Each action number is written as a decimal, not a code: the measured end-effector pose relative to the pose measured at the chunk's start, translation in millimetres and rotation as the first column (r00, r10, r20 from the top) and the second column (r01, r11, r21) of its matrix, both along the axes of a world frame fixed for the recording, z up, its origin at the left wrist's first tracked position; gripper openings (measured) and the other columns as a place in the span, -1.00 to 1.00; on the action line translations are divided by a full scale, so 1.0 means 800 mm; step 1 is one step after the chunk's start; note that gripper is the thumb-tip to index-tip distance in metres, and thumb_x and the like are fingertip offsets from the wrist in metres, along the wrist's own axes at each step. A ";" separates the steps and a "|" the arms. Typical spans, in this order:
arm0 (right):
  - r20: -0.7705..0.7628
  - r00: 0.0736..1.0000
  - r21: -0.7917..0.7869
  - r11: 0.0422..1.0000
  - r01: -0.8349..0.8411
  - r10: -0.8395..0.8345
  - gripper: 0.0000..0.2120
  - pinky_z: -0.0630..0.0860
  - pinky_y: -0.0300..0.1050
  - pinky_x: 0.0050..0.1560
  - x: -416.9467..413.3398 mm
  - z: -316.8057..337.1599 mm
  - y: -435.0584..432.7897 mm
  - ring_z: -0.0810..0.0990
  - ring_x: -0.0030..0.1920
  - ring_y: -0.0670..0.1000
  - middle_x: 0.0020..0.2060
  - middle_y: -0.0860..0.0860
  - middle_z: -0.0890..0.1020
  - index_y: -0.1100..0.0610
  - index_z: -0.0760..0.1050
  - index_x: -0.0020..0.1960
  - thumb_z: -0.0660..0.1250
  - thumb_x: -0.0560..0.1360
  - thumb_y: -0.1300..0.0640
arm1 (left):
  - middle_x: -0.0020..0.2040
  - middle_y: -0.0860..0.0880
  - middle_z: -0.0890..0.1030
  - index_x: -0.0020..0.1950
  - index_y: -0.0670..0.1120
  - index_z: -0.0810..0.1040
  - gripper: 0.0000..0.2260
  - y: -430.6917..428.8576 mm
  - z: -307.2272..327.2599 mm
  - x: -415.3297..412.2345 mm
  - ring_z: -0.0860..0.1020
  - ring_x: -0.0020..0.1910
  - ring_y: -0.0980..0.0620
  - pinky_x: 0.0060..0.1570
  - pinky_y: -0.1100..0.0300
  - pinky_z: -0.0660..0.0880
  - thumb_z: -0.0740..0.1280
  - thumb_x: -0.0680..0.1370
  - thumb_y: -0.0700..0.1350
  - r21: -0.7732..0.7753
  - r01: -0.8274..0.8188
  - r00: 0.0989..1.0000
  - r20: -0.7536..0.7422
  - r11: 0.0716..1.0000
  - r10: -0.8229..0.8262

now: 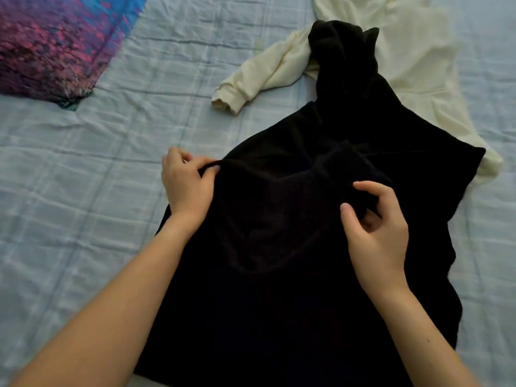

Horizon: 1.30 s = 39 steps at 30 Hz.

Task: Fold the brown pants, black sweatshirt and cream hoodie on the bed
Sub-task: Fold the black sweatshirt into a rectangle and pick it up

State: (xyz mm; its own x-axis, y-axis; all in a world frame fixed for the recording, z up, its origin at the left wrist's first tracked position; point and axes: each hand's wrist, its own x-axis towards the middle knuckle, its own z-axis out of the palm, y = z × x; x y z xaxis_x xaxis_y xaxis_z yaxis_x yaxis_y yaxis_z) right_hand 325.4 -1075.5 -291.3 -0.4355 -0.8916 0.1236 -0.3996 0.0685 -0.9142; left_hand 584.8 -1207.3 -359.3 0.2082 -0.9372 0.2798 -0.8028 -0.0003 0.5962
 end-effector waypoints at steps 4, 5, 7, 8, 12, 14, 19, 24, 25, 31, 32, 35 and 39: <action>0.096 0.976 -0.152 0.966 0.207 -0.194 -0.68 0.50 -0.41 -0.16 -0.012 0.002 -0.026 0.60 -0.15 -0.21 -0.05 -0.15 0.59 -0.06 0.47 0.15 0.34 0.52 0.30 | 0.06 -0.15 0.50 0.08 -0.10 0.70 -0.75 -0.068 0.015 0.045 0.47 0.16 -0.17 0.20 0.25 0.33 0.42 0.50 0.01 0.160 -0.243 0.953 -0.144 0.957 0.266; 0.088 0.955 -0.105 0.951 0.291 -0.283 -0.68 0.49 -0.43 -0.17 -0.014 -0.005 -0.027 0.59 -0.18 -0.24 -0.07 -0.08 0.58 -0.06 0.45 0.15 0.33 0.51 0.30 | 0.07 -0.22 0.56 0.09 -0.13 0.69 -0.75 -0.075 0.009 0.050 0.49 0.18 -0.21 0.23 0.16 0.38 0.40 0.52 0.00 0.274 -0.191 0.967 -0.110 0.943 0.228; 0.039 0.904 0.087 0.903 0.422 -0.426 -0.66 0.42 -0.46 -0.38 -0.017 -0.028 -0.023 0.53 -0.39 -0.28 -0.21 -0.03 0.53 0.00 0.43 0.19 0.31 0.51 0.33 | 0.06 -0.27 0.63 0.08 -0.19 0.66 -0.75 -0.077 -0.002 0.049 0.53 0.16 -0.25 0.17 0.01 0.45 0.34 0.56 -0.04 0.477 -0.061 0.995 -0.040 0.877 0.091; 0.006 0.891 0.194 0.874 0.445 -0.455 -0.63 0.41 -0.46 -0.42 -0.020 -0.042 -0.019 0.54 -0.41 -0.28 -0.21 -0.02 0.53 0.04 0.42 0.24 0.31 0.51 0.34 | 0.09 -0.28 0.62 0.10 -0.20 0.63 -0.77 -0.075 -0.003 0.045 0.52 0.17 -0.26 0.16 -0.01 0.45 0.32 0.58 -0.07 0.522 -0.029 0.999 -0.008 0.853 0.038; -0.224 0.890 0.432 0.778 0.456 -0.396 -0.49 0.46 -0.10 0.11 -0.023 -0.073 -0.011 0.45 0.25 0.14 0.38 0.25 0.33 0.06 0.36 0.42 0.35 0.50 0.27 | 0.14 -0.24 0.52 0.28 -0.15 0.54 -0.65 -0.082 0.009 0.024 0.47 0.15 -0.25 0.19 -0.07 0.40 0.22 0.52 -0.32 0.227 0.257 0.950 0.120 0.939 -0.289; -0.471 0.824 0.384 0.768 0.513 -0.315 -0.47 0.38 0.19 0.31 -0.023 -0.073 -0.018 0.27 0.39 0.32 0.46 0.30 0.22 0.08 0.35 0.45 0.34 0.50 0.19 | 0.07 -0.23 0.56 0.20 -0.17 0.61 -0.68 -0.090 0.019 0.006 0.52 0.05 -0.25 0.10 -0.09 0.46 0.24 0.51 -0.35 0.065 0.479 0.854 0.198 0.876 -0.481; -0.673 0.738 0.273 0.944 0.187 0.048 -0.54 0.20 0.25 0.50 -0.017 -0.072 -0.073 0.24 0.50 0.26 0.45 0.20 0.40 0.15 0.42 0.46 0.30 0.56 0.18 | 0.27 -0.14 0.54 0.31 -0.10 0.57 -0.68 -0.111 0.015 -0.061 0.48 0.25 -0.17 0.23 -0.07 0.41 0.31 0.56 -0.28 0.150 0.783 0.544 0.307 0.604 -0.781; -0.605 0.672 0.569 0.822 -0.010 0.427 -0.56 -0.04 0.12 0.57 -0.030 -0.099 -0.106 0.28 0.50 0.08 0.40 0.03 0.46 0.05 0.36 0.49 0.22 0.64 0.01 | 0.52 -0.02 0.26 0.49 0.12 0.34 -0.60 -0.148 -0.017 -0.073 0.19 0.49 -0.11 0.46 -0.03 0.16 0.22 0.64 -0.03 0.449 0.710 0.365 0.424 0.543 -0.829; -0.614 0.666 0.564 0.825 -0.006 0.424 -0.61 -0.03 0.14 0.57 -0.038 -0.100 -0.104 0.38 0.42 0.07 0.31 0.04 0.52 0.08 0.43 0.42 0.26 0.62 0.01 | 0.51 -0.02 0.27 0.45 0.10 0.38 -0.61 -0.155 -0.016 -0.072 0.21 0.47 -0.12 0.44 -0.03 0.19 0.26 0.62 0.00 0.487 0.701 0.329 0.428 0.521 -0.842; -0.753 0.639 0.304 0.944 0.124 0.158 -0.87 0.29 0.29 0.37 -0.084 -0.080 -0.107 0.57 0.00 0.24 -0.08 0.15 0.58 0.20 0.61 0.03 0.38 0.55 0.15 | 0.14 -0.16 0.53 0.10 -0.12 0.56 -0.81 -0.192 0.028 -0.042 0.50 0.10 -0.24 0.03 -0.05 0.47 0.38 0.50 -0.18 0.253 0.636 0.672 0.282 0.729 -0.684; -0.774 0.629 0.240 0.953 0.187 0.071 -0.87 0.32 0.30 0.34 -0.095 -0.075 -0.117 0.56 -0.02 0.29 -0.09 0.19 0.58 0.23 0.61 0.03 0.38 0.54 0.18 | 0.12 -0.17 0.54 0.13 -0.12 0.54 -0.81 -0.198 0.031 -0.028 0.51 0.07 -0.26 -0.06 -0.06 0.47 0.34 0.52 -0.19 0.216 0.509 0.758 0.345 0.833 -0.553; -0.747 0.665 0.292 0.891 0.349 -0.015 -0.76 0.14 0.29 0.48 -0.112 -0.066 -0.145 0.49 0.18 0.30 0.08 0.26 0.56 0.25 0.57 0.21 0.33 0.57 0.20 | 0.28 -0.22 0.49 0.35 -0.04 0.45 -0.63 -0.199 0.027 -0.010 0.47 0.19 -0.29 0.06 -0.15 0.46 0.22 0.55 -0.24 0.293 0.231 0.775 0.520 0.928 -0.358; -0.750 0.647 0.301 0.942 0.149 0.138 -0.53 0.14 0.25 0.50 -0.063 -0.080 -0.155 0.37 0.43 0.24 0.38 0.20 0.47 0.20 0.42 0.44 0.31 0.57 0.08 | 0.49 -0.27 0.31 0.54 -0.05 0.27 -0.48 -0.149 0.020 -0.058 0.34 0.41 -0.31 0.32 -0.18 0.30 0.21 0.56 -0.17 0.144 0.451 0.742 0.488 0.881 -0.460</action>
State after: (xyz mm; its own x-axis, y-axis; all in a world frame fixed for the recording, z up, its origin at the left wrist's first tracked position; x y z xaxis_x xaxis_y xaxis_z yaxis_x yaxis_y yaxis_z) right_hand 275.4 -1199.8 -355.4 -0.3223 -0.9376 0.1307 -0.9319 0.2900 -0.2178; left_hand 538.7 -1326.7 -343.0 -0.4069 -0.8896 0.2075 -0.8916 0.4362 0.1214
